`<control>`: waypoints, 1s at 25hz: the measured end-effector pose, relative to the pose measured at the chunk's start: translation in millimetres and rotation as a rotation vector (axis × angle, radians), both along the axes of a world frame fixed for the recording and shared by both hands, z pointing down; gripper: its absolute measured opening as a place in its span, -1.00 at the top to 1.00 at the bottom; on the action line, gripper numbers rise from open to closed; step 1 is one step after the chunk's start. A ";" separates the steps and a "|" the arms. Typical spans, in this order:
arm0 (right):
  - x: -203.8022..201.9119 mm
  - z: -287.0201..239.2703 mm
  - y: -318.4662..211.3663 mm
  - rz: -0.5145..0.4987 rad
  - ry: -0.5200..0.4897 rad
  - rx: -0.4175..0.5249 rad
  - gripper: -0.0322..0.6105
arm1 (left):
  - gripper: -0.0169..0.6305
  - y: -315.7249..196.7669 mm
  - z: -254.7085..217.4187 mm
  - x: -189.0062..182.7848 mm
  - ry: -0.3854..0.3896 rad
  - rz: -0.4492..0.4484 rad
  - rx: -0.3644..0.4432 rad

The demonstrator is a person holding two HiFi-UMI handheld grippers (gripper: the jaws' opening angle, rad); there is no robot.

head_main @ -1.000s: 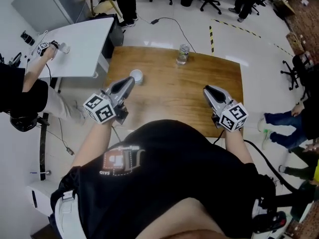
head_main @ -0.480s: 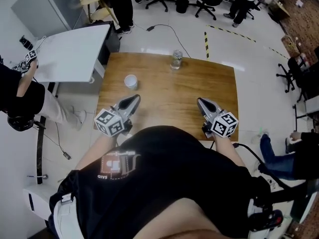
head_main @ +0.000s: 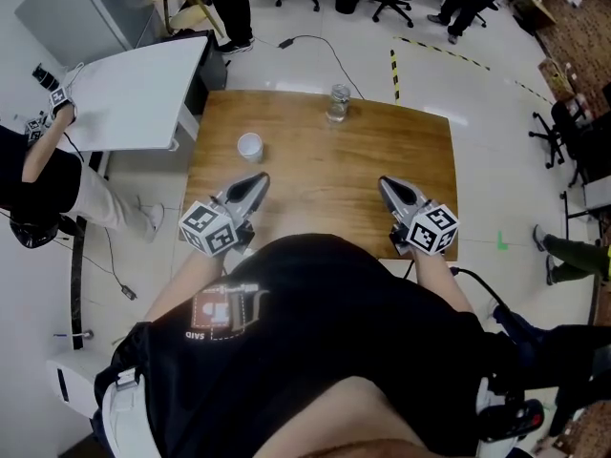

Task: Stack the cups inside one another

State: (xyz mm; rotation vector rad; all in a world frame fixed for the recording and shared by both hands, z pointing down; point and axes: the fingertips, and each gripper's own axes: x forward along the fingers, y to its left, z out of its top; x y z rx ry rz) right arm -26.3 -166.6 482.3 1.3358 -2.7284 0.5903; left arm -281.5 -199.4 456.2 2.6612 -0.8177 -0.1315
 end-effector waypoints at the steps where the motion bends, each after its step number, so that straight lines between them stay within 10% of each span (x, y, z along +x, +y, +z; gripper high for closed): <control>1: -0.3 0.3 0.3 -0.001 0.008 0.000 0.86 | 0.94 -0.7 -0.1 -1.1 0.001 -0.002 -0.001; 25: -5.0 1.2 2.9 -0.022 0.059 0.004 0.86 | 0.94 -1.6 -6.5 -6.9 0.013 0.002 0.001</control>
